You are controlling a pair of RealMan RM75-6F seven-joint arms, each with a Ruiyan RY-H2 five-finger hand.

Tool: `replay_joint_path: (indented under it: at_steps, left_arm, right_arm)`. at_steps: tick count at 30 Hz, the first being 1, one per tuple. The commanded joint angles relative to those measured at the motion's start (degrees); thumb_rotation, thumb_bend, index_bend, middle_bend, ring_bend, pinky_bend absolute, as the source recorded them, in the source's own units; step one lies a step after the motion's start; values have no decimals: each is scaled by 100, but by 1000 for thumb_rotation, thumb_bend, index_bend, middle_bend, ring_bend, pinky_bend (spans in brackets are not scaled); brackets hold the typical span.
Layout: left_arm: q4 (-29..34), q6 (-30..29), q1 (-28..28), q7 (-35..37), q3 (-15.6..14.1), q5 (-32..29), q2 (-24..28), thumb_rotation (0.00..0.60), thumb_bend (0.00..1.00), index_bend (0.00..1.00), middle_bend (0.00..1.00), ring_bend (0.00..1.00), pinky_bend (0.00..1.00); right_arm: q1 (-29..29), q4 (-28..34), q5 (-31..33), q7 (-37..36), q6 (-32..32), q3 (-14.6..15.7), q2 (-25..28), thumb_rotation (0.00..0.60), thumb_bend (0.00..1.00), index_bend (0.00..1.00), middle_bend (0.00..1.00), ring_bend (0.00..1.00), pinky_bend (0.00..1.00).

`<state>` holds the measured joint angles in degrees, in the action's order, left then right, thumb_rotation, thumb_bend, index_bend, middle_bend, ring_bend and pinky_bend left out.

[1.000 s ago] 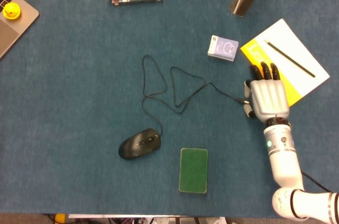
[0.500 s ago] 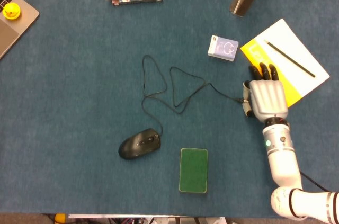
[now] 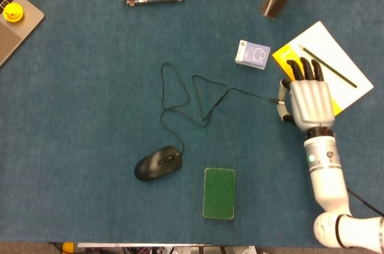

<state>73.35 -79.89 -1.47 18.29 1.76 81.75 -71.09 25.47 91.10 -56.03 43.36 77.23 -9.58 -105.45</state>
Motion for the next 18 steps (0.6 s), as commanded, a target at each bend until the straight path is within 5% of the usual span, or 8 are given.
replay_joint_path:
  at_steps: [1,8,18]
  left_arm:
    - [-13,78,-64,-15,34,-18,-6,600,0,281,173,211,443]
    - [-170,505,-508,-8,194,26,-78,600,0,280,172,211,448]
    - [-646,1279,-1317,-91,420,29,-466,600,0,279,172,211,451]
  right_arm:
    - [94,-45,-453,-575,-114,-131,86,600,374,655,148,0,40]
    - [190,-44,-1442,-1707,-94,-198,229,600,375,654,148,0,40]
    - [94,867,-2145,-3362,-300,-185,1160,600,374,665,149,0,40]
